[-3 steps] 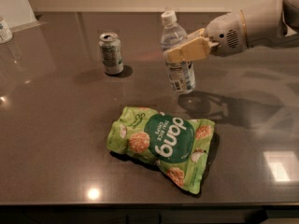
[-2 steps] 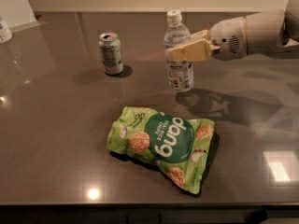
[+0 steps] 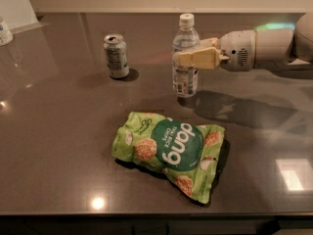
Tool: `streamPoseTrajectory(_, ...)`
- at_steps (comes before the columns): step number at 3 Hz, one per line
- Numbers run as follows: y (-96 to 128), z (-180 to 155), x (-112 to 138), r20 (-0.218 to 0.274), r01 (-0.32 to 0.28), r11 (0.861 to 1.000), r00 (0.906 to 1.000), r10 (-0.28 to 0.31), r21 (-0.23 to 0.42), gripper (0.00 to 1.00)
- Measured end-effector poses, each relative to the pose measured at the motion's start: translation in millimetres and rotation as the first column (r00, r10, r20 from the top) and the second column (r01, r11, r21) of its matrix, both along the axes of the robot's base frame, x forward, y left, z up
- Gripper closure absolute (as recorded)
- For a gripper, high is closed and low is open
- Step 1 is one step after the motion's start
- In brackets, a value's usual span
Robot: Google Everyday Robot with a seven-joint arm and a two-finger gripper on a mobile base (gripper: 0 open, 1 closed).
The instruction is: Place blue plastic bottle upright
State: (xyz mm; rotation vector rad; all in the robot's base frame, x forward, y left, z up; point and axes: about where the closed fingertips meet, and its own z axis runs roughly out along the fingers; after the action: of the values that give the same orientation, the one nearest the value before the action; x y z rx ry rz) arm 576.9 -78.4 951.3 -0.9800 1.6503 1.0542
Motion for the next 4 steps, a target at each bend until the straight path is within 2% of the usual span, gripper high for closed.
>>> streamPoseTrajectory(1, -1, -8, 4, -0.003, 0.010, 0.999, 0.9999, -0.010, 0.035, 1.00)
streamPoseTrajectory(2, -2, -14, 5, 0.016, 0.005, 0.998, 0.9999, -0.006, 0.069, 0.82)
streamPoseTrajectory(3, -4, -21, 7, 0.024, -0.001, 0.996, 0.9997, -0.001, 0.093, 0.59)
streamPoseTrajectory(4, -1, -20, 7, 0.025, -0.006, 0.996, 0.9997, 0.004, 0.092, 0.36)
